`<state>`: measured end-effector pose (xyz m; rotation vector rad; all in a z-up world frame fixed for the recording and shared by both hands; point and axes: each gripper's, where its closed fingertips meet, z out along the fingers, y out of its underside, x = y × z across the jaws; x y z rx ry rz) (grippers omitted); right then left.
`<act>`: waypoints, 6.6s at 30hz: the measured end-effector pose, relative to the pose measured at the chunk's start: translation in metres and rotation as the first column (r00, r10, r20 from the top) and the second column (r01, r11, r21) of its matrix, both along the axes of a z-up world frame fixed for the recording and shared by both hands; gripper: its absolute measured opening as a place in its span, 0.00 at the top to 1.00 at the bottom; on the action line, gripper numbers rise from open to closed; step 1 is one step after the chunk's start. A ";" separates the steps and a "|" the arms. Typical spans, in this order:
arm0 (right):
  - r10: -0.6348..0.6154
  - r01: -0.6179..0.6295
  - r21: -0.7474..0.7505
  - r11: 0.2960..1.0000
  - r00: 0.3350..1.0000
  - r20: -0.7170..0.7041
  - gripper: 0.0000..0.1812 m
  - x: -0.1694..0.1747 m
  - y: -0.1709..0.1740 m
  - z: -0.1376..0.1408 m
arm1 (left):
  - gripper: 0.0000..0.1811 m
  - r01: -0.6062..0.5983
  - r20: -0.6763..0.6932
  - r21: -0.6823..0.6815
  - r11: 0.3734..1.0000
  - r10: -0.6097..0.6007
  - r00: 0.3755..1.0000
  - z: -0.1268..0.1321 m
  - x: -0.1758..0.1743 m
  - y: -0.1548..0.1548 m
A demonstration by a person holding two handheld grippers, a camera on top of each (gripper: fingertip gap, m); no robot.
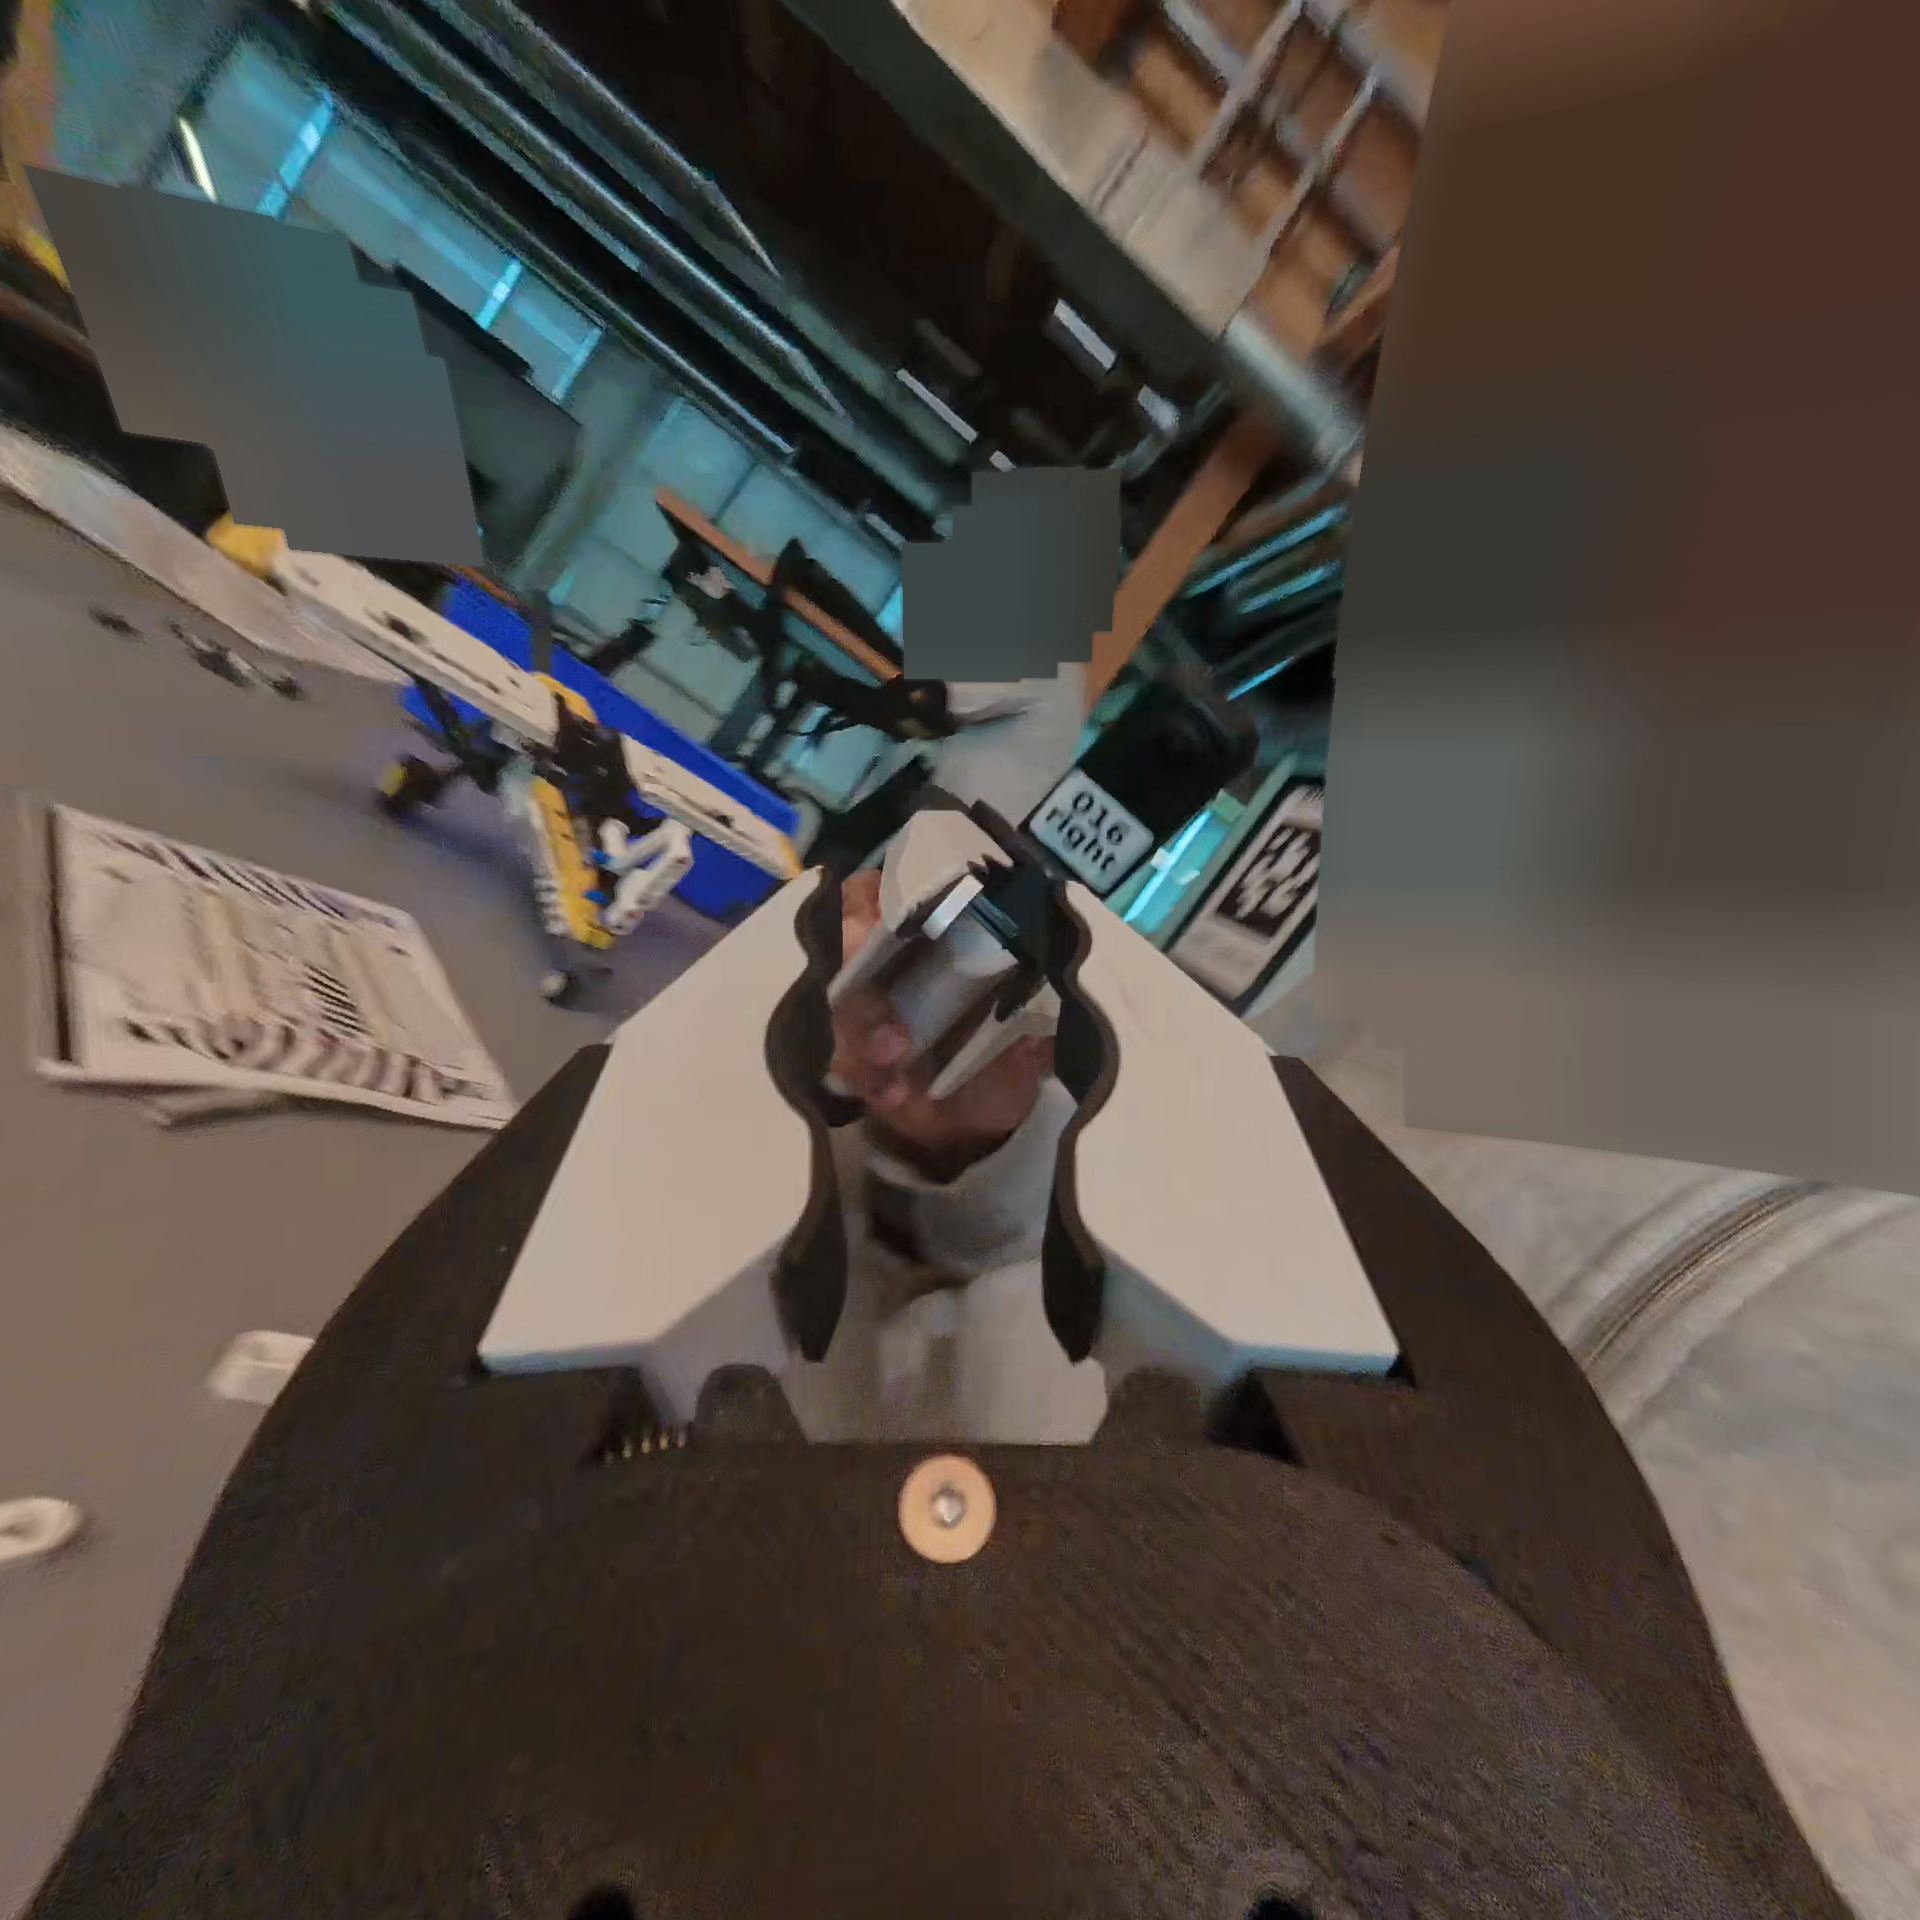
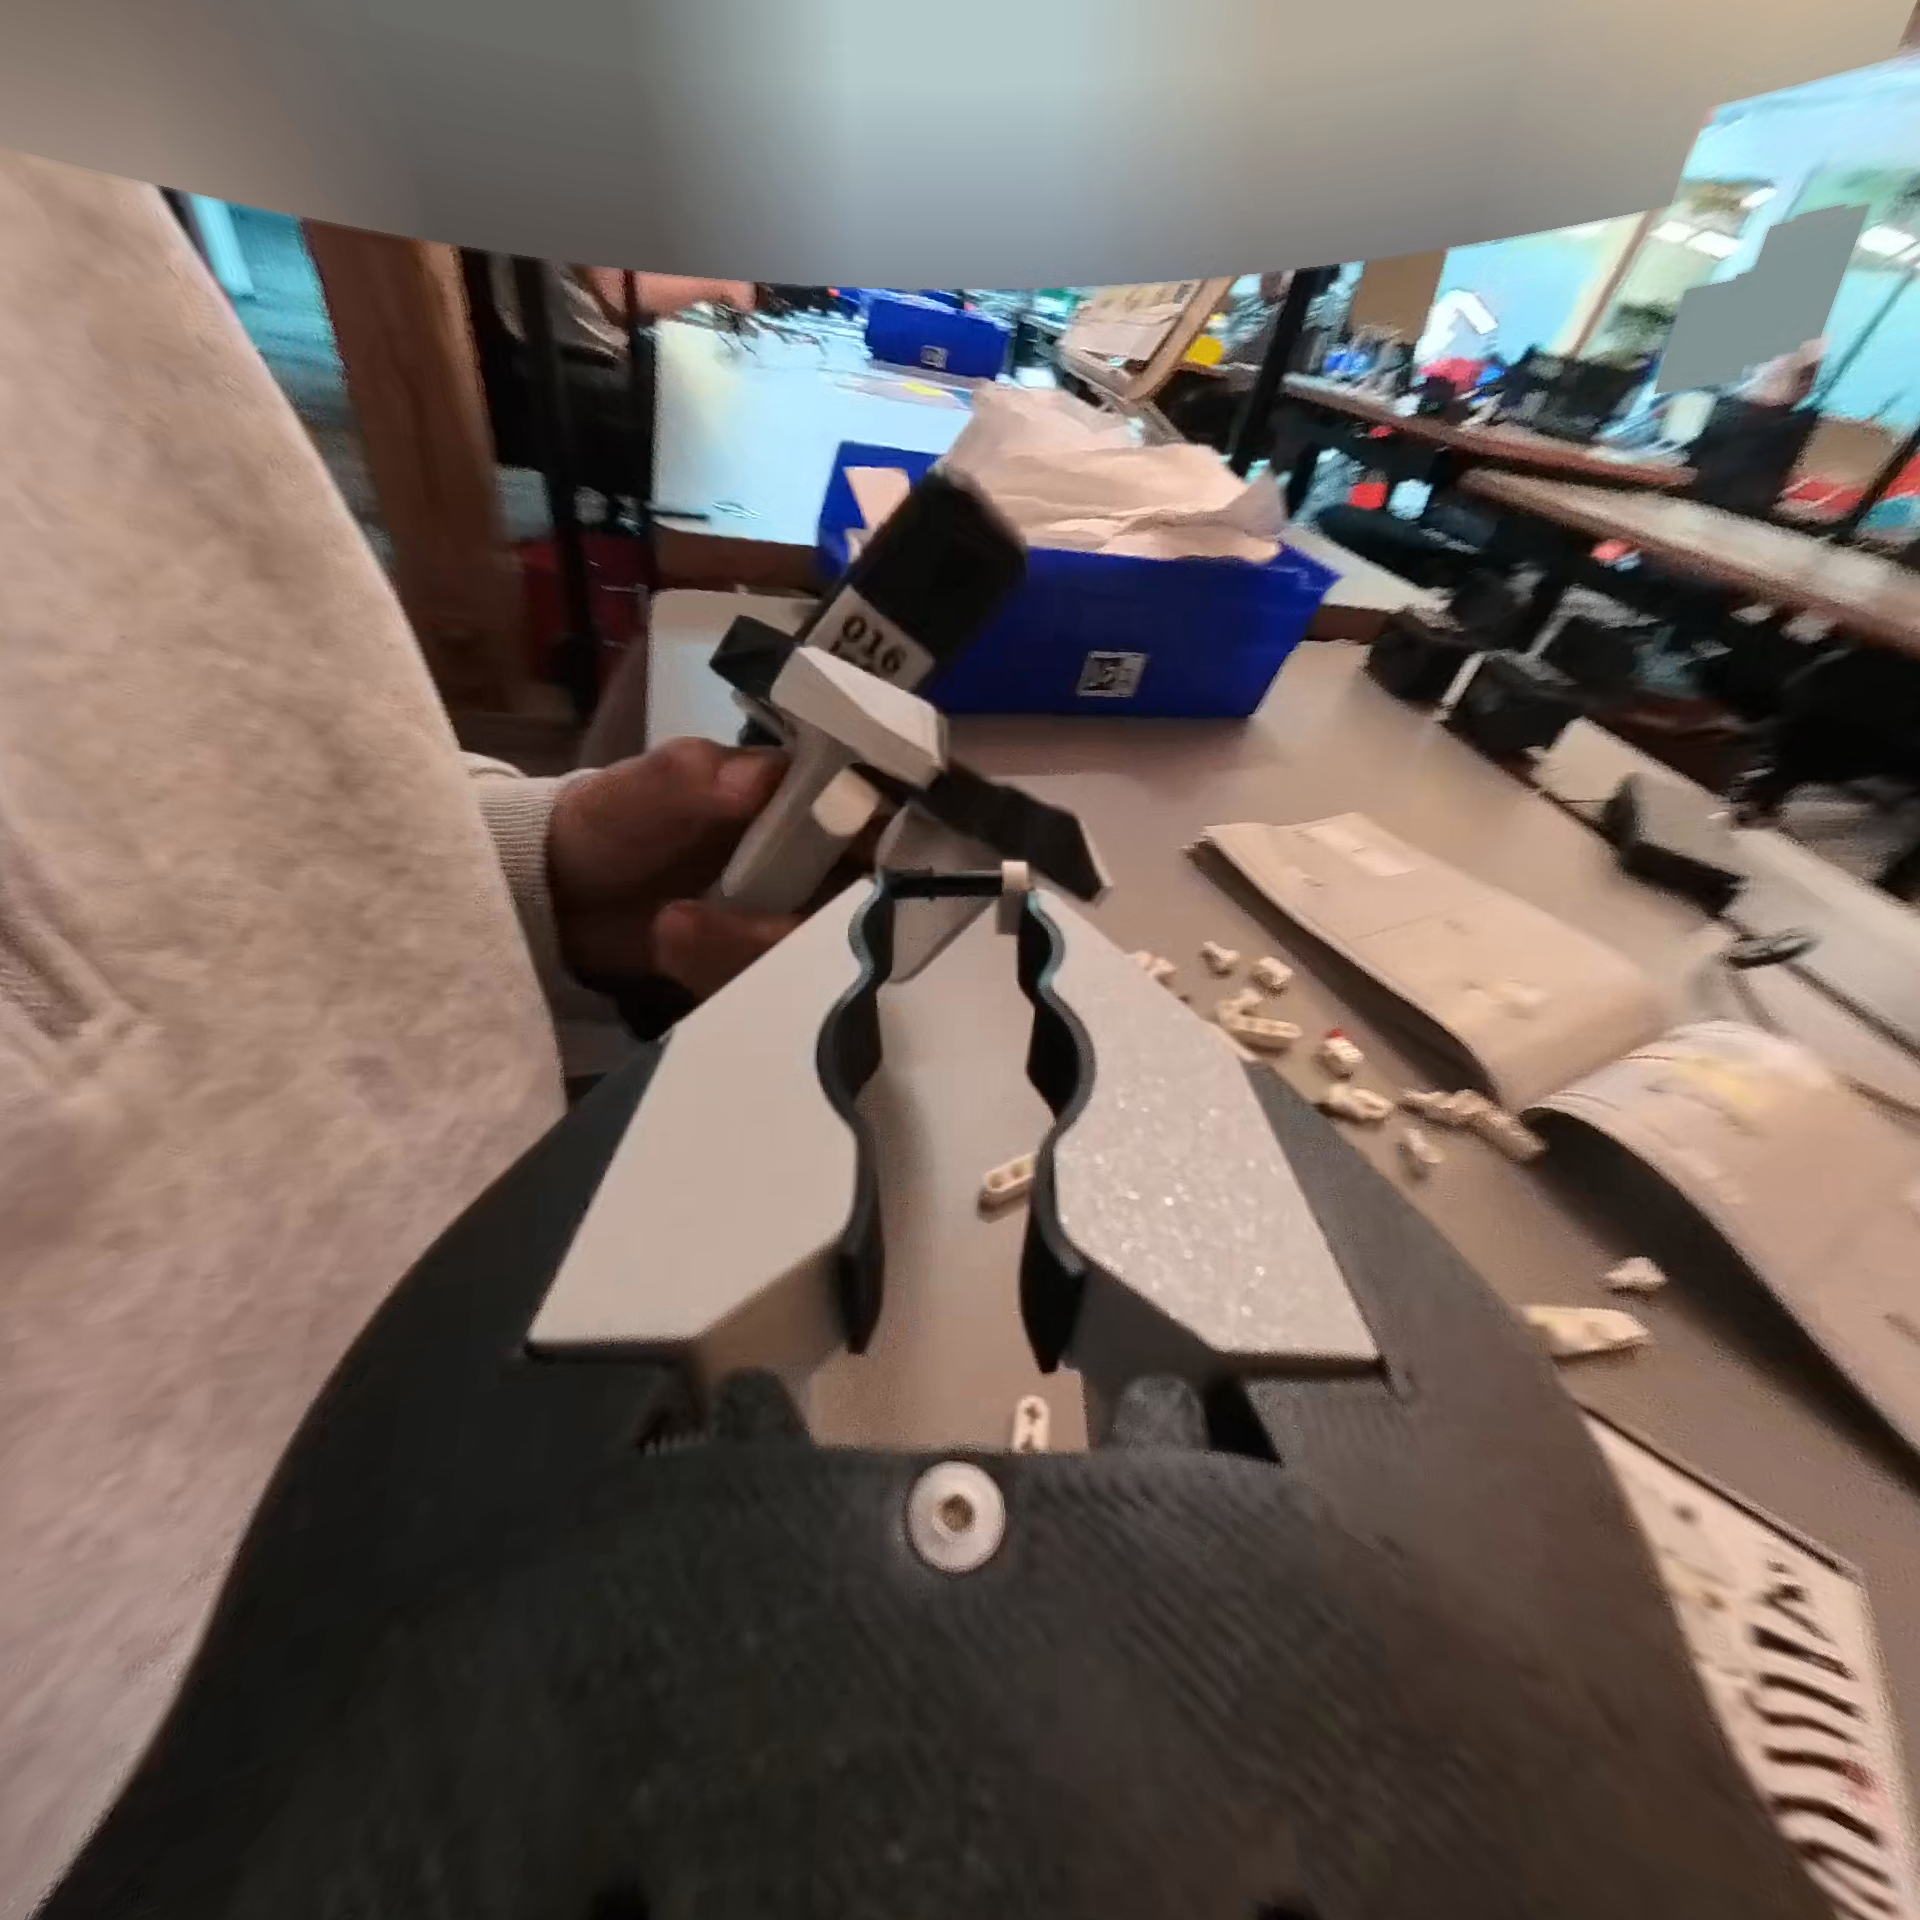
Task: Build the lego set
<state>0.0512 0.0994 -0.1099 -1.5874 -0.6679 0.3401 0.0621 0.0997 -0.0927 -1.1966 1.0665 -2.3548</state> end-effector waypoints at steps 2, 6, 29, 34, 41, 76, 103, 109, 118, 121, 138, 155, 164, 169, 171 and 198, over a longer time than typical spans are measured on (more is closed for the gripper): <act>0.018 -0.020 -0.058 0.998 0.999 -0.041 0.87 0.002 0.000 -0.006 | 0.81 -0.018 0.013 0.129 0.992 0.017 1.000 -0.001 -0.004 -0.007; 0.058 -0.063 -0.153 0.986 0.998 -0.036 0.87 -0.001 -0.001 -0.024 | 0.84 0.030 -0.006 0.211 0.977 -0.030 1.000 -0.009 -0.003 -0.022; 0.152 -0.189 -0.189 0.963 0.968 -0.198 0.88 -0.005 -0.010 -0.020 | 0.87 -0.028 -0.028 0.390 0.921 0.043 0.999 -0.021 0.001 -0.029; 0.149 -0.188 -0.204 0.961 0.970 -0.192 0.88 -0.004 -0.012 -0.022 | 0.87 -0.045 -0.031 0.412 0.910 0.064 0.997 -0.022 0.002 -0.030; 0.141 -0.177 -0.222 0.959 0.975 -0.170 0.88 -0.004 -0.012 -0.026 | 0.87 -0.063 -0.036 0.449 0.891 0.089 0.995 -0.026 0.003 -0.029; -0.054 0.030 0.084 0.996 0.952 0.302 0.87 -0.004 -0.007 -0.015 | 0.98 -0.067 0.016 0.353 0.933 0.066 0.998 -0.010 -0.008 -0.023; -0.207 0.096 0.277 0.956 0.891 0.405 0.84 0.004 0.002 -0.012 | 0.98 0.157 -0.128 -0.024 0.987 -0.159 0.979 -0.020 0.006 -0.034; -0.182 0.072 0.268 0.961 0.893 0.411 0.86 0.002 0.000 -0.014 | 0.98 0.201 -0.150 -0.031 0.979 -0.204 0.968 -0.023 0.005 -0.038; -0.119 0.030 0.213 0.976 0.900 0.418 0.86 -0.003 -0.002 -0.021 | 0.97 0.243 -0.198 0.000 0.970 -0.238 0.951 -0.029 0.003 -0.042; -0.110 0.027 0.205 0.978 0.905 0.410 0.85 -0.003 -0.002 -0.022 | 0.98 0.252 -0.198 -0.002 0.968 -0.247 0.949 -0.029 0.002 -0.043; -0.105 0.054 0.133 0.990 0.905 0.412 0.87 -0.003 -0.004 -0.027 | 0.98 0.262 -0.201 -0.019 0.965 -0.260 0.944 -0.030 0.002 -0.043; -0.002 0.008 -0.097 0.995 0.998 0.062 0.86 0.004 -0.005 -0.025 | 0.76 -0.034 -0.044 0.209 0.977 0.045 0.998 -0.015 -0.003 -0.009; 0.089 -0.102 -0.233 0.967 0.994 -0.063 0.86 -0.009 -0.010 -0.034 | 0.79 -0.086 0.015 0.525 0.846 0.092 0.996 -0.025 0.000 -0.043; 0.095 -0.118 -0.238 0.964 0.990 -0.103 0.86 -0.008 -0.013 -0.030 | 0.82 -0.103 0.022 0.547 0.831 0.109 0.994 -0.025 -0.001 -0.040; 0.102 -0.128 -0.245 0.961 0.988 -0.119 0.86 -0.008 -0.014 -0.030 | 0.82 -0.109 0.028 0.559 0.822 0.113 0.993 -0.025 -0.001 -0.041; 0.159 -0.239 -0.298 0.924 0.950 -0.268 0.87 -0.011 -0.018 -0.031 | 0.81 -0.117 0.031 0.577 0.808 0.121 0.992 -0.026 0.002 -0.045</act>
